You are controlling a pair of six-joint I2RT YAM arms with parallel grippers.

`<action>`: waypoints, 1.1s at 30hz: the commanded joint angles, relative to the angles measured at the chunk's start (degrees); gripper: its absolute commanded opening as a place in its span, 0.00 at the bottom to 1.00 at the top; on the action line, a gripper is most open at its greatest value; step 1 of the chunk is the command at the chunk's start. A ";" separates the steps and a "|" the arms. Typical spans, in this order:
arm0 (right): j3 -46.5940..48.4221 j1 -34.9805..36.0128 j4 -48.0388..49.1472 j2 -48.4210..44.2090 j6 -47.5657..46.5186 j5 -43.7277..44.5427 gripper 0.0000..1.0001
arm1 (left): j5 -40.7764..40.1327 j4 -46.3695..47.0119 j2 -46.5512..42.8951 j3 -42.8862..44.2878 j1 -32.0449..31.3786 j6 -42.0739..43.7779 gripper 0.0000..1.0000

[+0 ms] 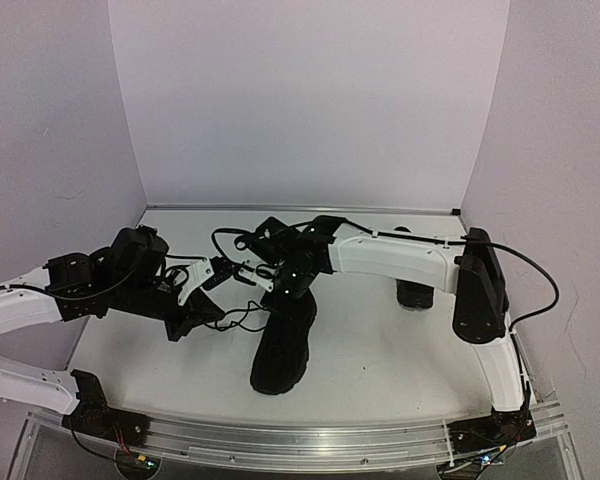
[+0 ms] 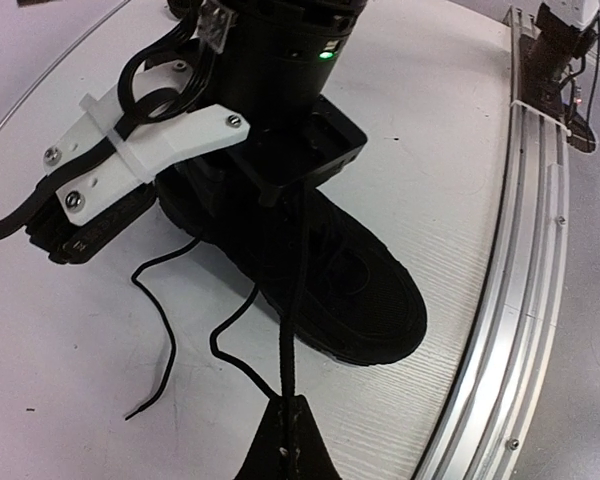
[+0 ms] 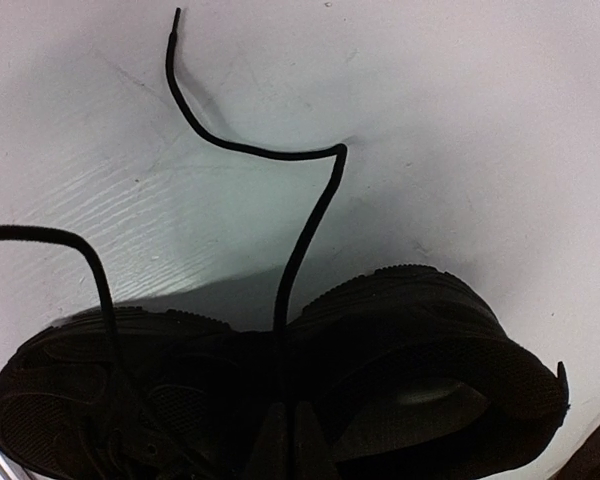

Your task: Tie the shoes

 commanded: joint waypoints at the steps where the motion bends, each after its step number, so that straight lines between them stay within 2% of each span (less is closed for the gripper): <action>1: -0.14 0.23 -1.05 -4.28 -0.19 1.27 0.00 | -6.37 2.03 0.81 1.76 -0.19 -1.94 0.00; 8: -7.69 0.19 4.30 -10.25 1.31 1.76 0.00 | -13.94 5.23 0.84 0.19 -0.13 -4.18 0.00; 16: -14.83 0.19 10.94 -16.62 2.39 -0.31 0.00 | -14.70 8.99 7.15 1.24 0.78 0.39 0.00; 24: -20.35 0.19 14.91 -20.57 2.75 -2.26 0.00 | -5.25 16.81 17.27 4.55 6.65 2.74 0.00; 33: -25.01 0.19 19.44 -24.34 2.35 -4.47 0.00 | 4.45 25.09 27.64 10.14 7.38 6.22 0.00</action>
